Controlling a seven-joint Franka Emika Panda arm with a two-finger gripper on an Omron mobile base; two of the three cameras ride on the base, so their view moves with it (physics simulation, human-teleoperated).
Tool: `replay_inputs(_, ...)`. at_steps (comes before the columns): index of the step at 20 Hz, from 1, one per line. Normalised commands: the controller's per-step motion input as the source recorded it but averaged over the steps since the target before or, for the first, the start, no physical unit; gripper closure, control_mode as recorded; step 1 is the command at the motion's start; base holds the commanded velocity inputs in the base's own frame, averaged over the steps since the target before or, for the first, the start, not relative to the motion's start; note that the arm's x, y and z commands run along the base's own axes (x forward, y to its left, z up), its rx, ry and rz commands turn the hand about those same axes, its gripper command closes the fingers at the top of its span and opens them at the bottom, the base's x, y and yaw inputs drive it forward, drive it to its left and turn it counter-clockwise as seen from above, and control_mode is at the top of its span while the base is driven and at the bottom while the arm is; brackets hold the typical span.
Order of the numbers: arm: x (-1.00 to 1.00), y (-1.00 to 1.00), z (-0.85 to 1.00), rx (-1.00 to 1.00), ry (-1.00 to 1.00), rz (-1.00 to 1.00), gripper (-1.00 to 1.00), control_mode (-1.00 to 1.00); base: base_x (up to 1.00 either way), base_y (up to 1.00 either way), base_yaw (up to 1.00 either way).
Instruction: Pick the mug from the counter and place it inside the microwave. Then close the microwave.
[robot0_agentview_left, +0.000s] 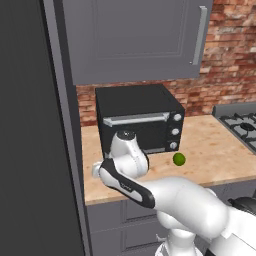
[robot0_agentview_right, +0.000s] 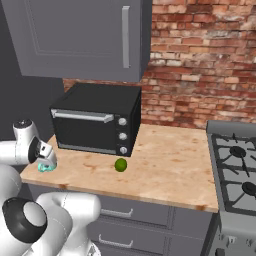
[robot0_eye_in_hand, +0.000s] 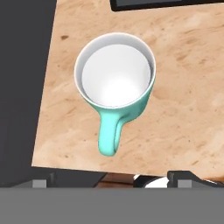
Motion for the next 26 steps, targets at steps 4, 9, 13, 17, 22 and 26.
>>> replay_inputs(4, 0.05, 0.00, -0.09, 0.00, 0.00, -0.02, -1.00, -1.00, 0.00, 0.00, 0.00)
replay_inputs(9, 0.08, 0.05, -0.06, 0.00, 0.00, -0.06, -1.00, -1.00, 0.00, 0.00, 0.00)
replay_inputs(13, 0.04, 0.01, 0.00, 0.00, 0.00, -0.08, -1.00, -1.00, 0.00, 0.00, 0.00)
replay_inputs(17, 0.13, 0.06, 0.00, 0.00, 0.00, -0.08, -1.00, -1.00, 0.00, 0.00, 0.00)
replay_inputs(22, 0.17, 0.00, 0.00, 0.00, 0.00, -0.05, -1.00, -1.00, 0.00, 0.00, 0.00)
replay_inputs(26, 0.12, 0.00, 0.00, 0.00, 0.00, -0.02, -1.00, -1.00, 0.00, 0.00, 0.00)
